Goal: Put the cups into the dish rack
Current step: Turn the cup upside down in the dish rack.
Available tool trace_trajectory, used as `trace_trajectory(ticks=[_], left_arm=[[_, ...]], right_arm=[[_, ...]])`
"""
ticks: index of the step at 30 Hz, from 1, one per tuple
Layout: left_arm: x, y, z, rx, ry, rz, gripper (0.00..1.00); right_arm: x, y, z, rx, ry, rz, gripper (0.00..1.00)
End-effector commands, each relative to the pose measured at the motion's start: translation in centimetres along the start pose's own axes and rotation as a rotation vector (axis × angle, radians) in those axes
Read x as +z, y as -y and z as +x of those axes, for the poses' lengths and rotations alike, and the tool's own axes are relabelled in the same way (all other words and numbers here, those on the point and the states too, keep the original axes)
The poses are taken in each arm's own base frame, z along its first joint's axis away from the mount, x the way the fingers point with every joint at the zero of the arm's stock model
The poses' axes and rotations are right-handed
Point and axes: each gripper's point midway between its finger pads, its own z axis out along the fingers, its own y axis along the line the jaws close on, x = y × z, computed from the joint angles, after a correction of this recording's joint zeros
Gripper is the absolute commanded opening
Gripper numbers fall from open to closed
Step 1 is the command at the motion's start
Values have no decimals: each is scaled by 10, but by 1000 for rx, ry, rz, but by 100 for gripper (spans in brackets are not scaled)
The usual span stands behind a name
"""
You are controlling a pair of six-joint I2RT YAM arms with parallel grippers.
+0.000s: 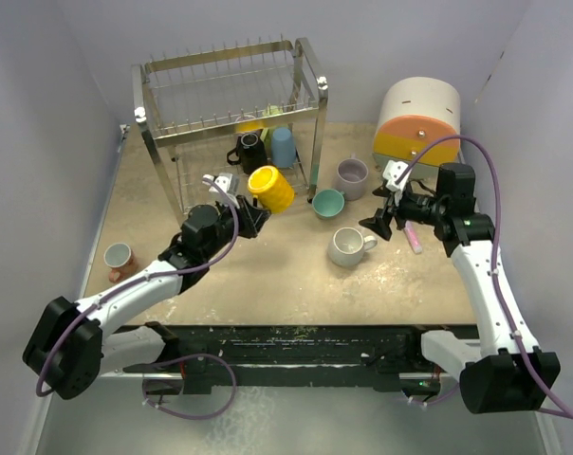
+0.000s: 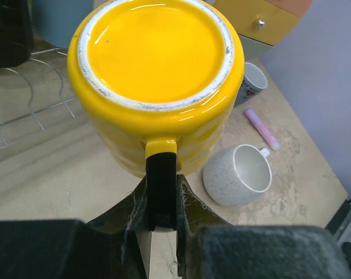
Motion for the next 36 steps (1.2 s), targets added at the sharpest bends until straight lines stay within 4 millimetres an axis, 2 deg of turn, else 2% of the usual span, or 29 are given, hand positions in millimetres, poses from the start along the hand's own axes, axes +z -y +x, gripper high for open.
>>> trace_trajectory(ticks=[1,17,36], left_arm=[[8,8,-67,75,197,-10,0],[18,-60,-89,140,278,-270,0],[29,-135,-97,213,260,-508,0]], right_arm=[[-2,8,-2,-43,1,29,81],[-5,13,3,-75,-27,62,81],[-6,14,3,-83,-32,68,80]])
